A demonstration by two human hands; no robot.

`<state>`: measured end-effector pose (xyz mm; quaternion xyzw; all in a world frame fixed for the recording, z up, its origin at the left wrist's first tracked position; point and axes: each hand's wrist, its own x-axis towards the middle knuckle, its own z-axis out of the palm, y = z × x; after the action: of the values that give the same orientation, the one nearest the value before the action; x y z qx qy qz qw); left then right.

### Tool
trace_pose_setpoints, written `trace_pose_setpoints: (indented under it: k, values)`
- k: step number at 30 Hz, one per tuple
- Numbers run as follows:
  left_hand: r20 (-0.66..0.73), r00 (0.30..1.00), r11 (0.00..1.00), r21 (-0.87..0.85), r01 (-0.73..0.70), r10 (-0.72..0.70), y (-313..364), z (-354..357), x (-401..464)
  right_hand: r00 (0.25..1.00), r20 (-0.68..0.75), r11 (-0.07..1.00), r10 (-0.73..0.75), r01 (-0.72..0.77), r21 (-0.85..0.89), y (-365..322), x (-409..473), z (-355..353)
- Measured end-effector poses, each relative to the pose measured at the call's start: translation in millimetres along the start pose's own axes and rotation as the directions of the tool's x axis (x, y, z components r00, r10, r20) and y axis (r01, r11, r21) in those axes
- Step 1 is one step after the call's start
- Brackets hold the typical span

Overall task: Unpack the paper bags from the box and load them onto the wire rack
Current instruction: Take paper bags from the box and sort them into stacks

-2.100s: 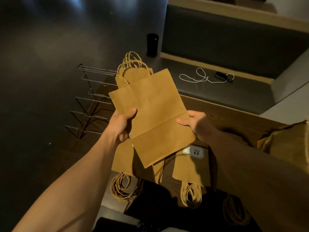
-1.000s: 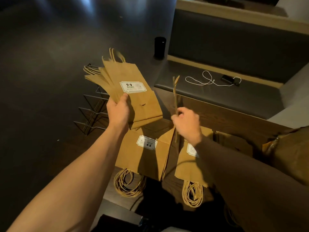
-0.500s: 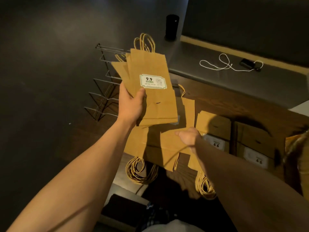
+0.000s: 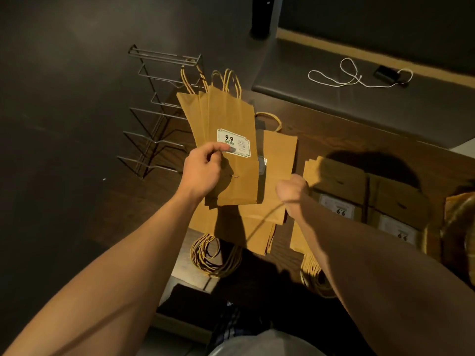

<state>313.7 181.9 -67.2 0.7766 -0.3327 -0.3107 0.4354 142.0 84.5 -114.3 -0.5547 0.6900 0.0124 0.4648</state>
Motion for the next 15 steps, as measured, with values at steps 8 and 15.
trace_pose_setpoints:
  k: [8,15]
  values:
    - [-0.015,0.969,0.966,0.077,-0.245,0.247,59.5,0.0,3.2,0.877,-0.176,0.729,-0.448,0.244,-0.64,-54.0,-18.6,-98.9]
    - [-0.013,0.907,0.87,0.289,-0.4,0.421,103.5,1.6,5.0,0.72,0.28,0.204,-0.635,0.506,-0.838,-98.2,-54.8,-122.4]
